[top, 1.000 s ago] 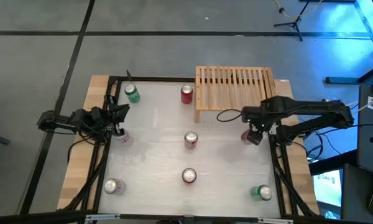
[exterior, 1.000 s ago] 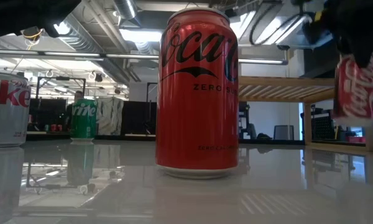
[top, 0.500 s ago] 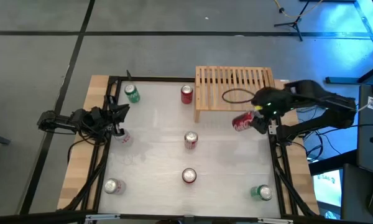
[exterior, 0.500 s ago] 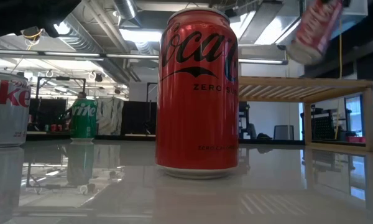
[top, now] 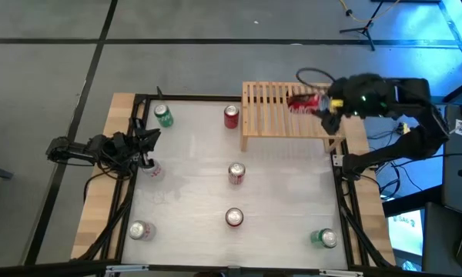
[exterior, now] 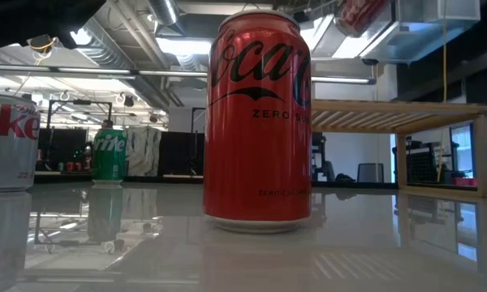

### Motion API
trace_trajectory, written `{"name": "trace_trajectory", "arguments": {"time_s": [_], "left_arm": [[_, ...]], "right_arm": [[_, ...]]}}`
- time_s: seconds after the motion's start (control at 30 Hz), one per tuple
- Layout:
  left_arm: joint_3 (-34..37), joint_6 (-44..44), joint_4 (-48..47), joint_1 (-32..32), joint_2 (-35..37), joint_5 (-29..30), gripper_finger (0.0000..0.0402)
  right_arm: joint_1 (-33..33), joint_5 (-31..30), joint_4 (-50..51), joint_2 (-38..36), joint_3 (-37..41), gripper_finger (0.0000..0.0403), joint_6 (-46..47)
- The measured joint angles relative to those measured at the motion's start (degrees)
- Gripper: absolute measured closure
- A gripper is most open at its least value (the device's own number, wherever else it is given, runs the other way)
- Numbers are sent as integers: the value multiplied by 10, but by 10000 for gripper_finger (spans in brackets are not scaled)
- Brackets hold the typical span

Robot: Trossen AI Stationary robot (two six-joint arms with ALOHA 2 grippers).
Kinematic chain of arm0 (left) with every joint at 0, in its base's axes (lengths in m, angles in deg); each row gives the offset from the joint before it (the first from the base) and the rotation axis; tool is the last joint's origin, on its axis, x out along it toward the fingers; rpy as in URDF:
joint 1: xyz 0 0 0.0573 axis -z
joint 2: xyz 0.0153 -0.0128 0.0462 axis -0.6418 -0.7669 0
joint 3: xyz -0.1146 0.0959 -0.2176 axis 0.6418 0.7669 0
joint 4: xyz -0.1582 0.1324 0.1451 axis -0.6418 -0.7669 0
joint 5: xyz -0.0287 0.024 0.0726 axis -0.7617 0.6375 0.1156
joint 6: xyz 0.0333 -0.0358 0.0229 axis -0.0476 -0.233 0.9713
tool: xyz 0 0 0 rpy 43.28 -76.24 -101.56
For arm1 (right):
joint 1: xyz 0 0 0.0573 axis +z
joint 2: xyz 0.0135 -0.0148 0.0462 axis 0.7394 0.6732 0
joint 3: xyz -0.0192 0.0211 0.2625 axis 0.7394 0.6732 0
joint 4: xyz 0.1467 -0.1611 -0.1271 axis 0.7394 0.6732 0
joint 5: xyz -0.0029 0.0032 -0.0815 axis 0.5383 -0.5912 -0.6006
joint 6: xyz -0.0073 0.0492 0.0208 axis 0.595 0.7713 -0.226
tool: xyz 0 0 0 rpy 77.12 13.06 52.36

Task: Place canned beverage on shelf
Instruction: Put the right red white soda can on the shelf

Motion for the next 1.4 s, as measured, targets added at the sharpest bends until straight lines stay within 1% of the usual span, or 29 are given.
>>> {"name": "trace_trajectory", "arguments": {"time_s": [0.13, 0.37, 0.47, 0.63, 0.77, 0.9, 1.1, 1.23, 1.4], "left_arm": [[0, 0, 0, 0, 0, 0, 362], [0, 0, 0, 0, 0, 0, 362], [0, -1, 0, 0, 0, 0, 362], [0, 0, -1, 0, 0, 0, 362], [0, 0, -2, 0, 0, 0, 362], [0, 0, -3, 0, 0, 2, 362], [0, 0, -3, 0, 0, 3, 362], [0, 0, -4, 0, 0, 3, 362], [0, -1, -6, 0, 0, 3, 362]], "right_arm": [[-93, 6, 1, 20, -3, 124, -58], [-275, 52, 0, 51, -3, 124, -145], [-336, 94, 0, 62, -3, 124, -165], [-418, 104, -1, 80, -3, 125, -188], [-446, 124, -1, 94, -3, 125, -195], [-443, 125, -3, 108, 4, 125, -189], [-445, 107, -1, 116, 52, 125, -192], [-444, 111, 0, 116, 82, 125, -207], [-444, 118, -1, 116, 92, 125, -220]]}}
